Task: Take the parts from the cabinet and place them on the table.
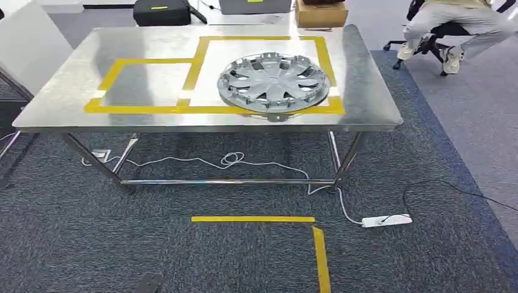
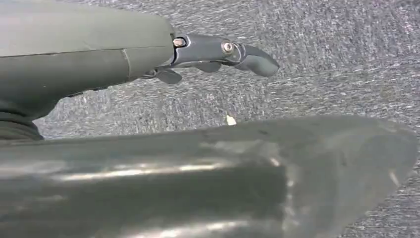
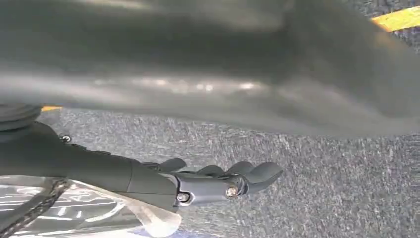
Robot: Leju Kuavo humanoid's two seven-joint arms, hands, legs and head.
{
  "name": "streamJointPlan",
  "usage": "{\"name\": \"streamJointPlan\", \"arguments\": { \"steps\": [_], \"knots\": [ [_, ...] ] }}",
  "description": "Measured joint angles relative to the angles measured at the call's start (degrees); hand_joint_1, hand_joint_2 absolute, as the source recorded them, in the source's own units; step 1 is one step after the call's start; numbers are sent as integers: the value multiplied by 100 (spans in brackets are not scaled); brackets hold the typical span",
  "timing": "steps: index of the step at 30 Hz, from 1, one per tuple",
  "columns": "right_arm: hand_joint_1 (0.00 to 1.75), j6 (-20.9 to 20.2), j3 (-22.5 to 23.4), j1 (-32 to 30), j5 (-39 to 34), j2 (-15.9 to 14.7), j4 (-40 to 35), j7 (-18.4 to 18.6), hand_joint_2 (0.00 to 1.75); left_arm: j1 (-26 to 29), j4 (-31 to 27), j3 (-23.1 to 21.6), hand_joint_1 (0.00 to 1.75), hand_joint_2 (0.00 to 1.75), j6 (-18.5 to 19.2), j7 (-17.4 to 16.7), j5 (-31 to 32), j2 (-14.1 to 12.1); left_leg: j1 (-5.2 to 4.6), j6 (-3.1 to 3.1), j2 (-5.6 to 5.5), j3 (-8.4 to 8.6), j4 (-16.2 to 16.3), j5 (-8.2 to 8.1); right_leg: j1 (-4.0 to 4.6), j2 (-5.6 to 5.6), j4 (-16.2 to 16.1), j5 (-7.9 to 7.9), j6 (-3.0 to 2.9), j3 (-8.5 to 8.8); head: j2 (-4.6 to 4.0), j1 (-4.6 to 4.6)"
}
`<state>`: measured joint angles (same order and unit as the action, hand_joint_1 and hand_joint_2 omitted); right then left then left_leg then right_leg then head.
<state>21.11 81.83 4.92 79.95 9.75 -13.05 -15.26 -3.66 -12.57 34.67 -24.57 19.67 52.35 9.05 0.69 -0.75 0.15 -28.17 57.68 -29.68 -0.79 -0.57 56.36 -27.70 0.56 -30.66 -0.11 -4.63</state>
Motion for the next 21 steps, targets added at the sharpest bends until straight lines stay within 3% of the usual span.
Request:
{"name": "streamJointPlan", "arguments": {
  "steps": [1,4,5,6,7,9,10,11,12,13,14,15,16,18,20,21],
  "knots": [
    [0,0,0,15,0,0,0,0,0,-7,2,0,0,0,0,0,0,0,-27,34,0,-8,-109,8,26,8,51,10,48,-50,0,6],
    [0,-2,0,9,-2,0,0,0,0,-1,2,0,0,0,0,0,2,0,-61,153,0,-111,-42,63,1,-3,29,99,179,-106,0,7],
    [0,-2,0,4,-4,-2,0,0,0,-3,2,0,0,0,0,-2,4,4,-10,236,14,-127,-129,135,-14,2,54,73,204,-137,0,2],
    [0,-2,0,3,-4,-11,0,-2,0,-20,0,0,0,0,0,-2,7,7,-26,273,30,-147,-130,170,-17,20,172,-81,225,-237,0,22],
    [0,-4,0,5,-6,-11,2,-2,0,-36,0,0,0,0,0,-2,7,9,-28,329,28,-199,-129,208,-18,31,515,-362,237,-368,0,42],
    [0,-4,0,11,-9,-9,4,-4,0,-42,2,0,0,0,0,-2,20,15,-57,346,32,-313,-121,284,-22,34,1451,-847,265,-726,0,44],
    [0,-4,0,3,-9,-11,2,-4,0,-40,2,0,0,0,0,-11,22,15,-72,348,35,-368,-116,322,-20,36,1787,-971,272,-834,0,48],
    [0,-4,0,-7,-7,-11,2,0,0,-37,2,0,0,0,0,-11,22,15,-83,349,35,-409,-114,354,-20,35,1807,-937,272,-792,0,44],
    [0,-2,0,-10,-9,-13,2,2,0,-37,2,0,0,0,-2,-11,22,15,-91,345,34,-444,-109,382,-19,35,1585,-798,256,-626,0,46],
    [0,-2,2,-8,-9,-13,2,9,0,-38,2,0,0,0,-2,-11,26,15,-96,335,33,-474,-103,406,-16,35,1154,-598,236,-356,0,46],
    [0,-2,2,2,-9,-13,2,9,0,-39,0,0,0,0,-2,-11,33,17,-99,314,32,-499,-95,434,-12,34,501,-362,200,45,0,48],
    [0,-2,0,12,-9,-13,2,9,0,-42,0,0,0,0,-5,-11,39,17,-103,292,32,-505,-88,450,-8,34,89,-280,169,303,0,46],
    [0,-2,0,37,-7,-13,2,4,0,-45,0,0,0,0,-7,-11,42,15,-164,259,36,-551,-38,466,15,35,-130,-336,159,357,0,52],
    [0,-2,0,14,-11,-13,2,-2,0,-58,0,0,0,0,-11,-11,46,15,-134,197,38,-566,-54,516,26,37,-78,-300,121,300,0,39],
    [0,-2,0,-7,-22,-13,2,-2,0,-51,2,0,0,0,-11,-11,46,15,-119,119,36,-572,-65,570,29,28,-100,-226,32,268,0,42],
    [0,-2,0,8,-24,-11,4,-2,0,-47,2,0,0,0,-11,-11,46,4,-101,71,23,-612,-2,461,2,14,-111,-170,-19,255,0,37]
  ]
}}
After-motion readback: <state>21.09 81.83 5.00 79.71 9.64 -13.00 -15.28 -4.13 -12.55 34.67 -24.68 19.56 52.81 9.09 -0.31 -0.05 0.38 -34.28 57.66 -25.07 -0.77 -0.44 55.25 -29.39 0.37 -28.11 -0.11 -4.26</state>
